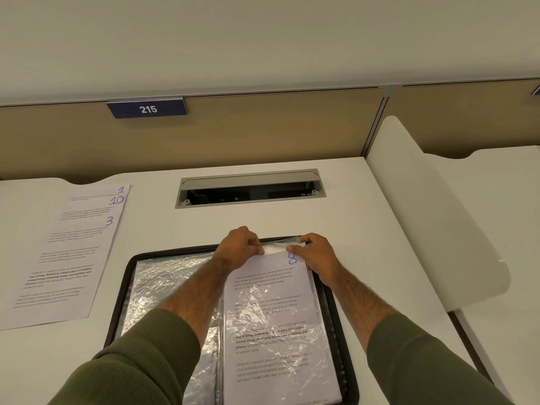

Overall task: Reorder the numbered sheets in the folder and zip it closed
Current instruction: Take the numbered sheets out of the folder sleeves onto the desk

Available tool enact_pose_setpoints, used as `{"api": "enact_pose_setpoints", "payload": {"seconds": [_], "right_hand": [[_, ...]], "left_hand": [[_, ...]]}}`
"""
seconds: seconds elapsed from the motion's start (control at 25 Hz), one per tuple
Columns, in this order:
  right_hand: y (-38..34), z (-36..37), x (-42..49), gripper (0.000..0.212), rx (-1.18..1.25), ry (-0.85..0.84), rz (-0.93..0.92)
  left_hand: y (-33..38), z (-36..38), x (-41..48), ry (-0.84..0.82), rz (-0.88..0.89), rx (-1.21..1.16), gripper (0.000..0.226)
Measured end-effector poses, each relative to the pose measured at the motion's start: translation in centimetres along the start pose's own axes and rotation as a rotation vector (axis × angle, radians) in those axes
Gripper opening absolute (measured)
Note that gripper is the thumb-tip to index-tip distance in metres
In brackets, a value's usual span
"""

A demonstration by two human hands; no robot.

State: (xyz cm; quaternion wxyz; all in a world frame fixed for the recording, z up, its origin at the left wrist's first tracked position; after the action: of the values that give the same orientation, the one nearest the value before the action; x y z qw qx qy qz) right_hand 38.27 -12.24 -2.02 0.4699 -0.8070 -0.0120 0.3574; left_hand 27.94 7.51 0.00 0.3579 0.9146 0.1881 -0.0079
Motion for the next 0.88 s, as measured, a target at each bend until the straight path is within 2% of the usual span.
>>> {"api": "enact_pose_setpoints", "payload": {"seconds": [0.12, 0.32, 0.48, 0.64, 0.88], "right_hand": [[-0.1, -0.3, -0.1, 0.027, 0.003, -0.003, -0.015], [-0.8, -0.9, -0.7, 0.015, -0.071, 0.021, -0.106], [-0.9, -1.0, -0.9, 0.011, -0.065, 0.012, -0.117], [-1.3, -0.7, -1.0, 0.011, -0.064, -0.004, -0.132], [-1.3, -0.5, -0.8, 0.011, -0.046, -0.036, -0.107]], "left_hand": [[0.3, 0.4, -0.2, -0.022, 0.009, -0.013, 0.002], [0.5, -0.2, -0.3, 0.020, 0.011, -0.004, 0.015], [0.5, 0.2, 0.2, -0.062, 0.009, -0.020, 0.031], [0.3, 0.6, 1.1, -0.170, 0.003, 0.008, 0.017], [0.8, 2.1, 1.7, -0.392, -0.022, 0.035, 0.019]]}}
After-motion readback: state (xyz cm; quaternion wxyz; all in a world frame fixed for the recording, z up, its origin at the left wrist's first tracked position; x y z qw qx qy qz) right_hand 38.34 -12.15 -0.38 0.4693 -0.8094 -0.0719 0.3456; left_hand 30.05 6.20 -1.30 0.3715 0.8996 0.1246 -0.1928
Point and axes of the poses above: each hand's wrist, its own x-axis towards the middle knuckle, its own z-axis out of the palm, y = z × x, the point moved 8 cm from there along x, towards the middle knuckle, and after that the axes turned 8 degrees about z, right-handed, at the moved point
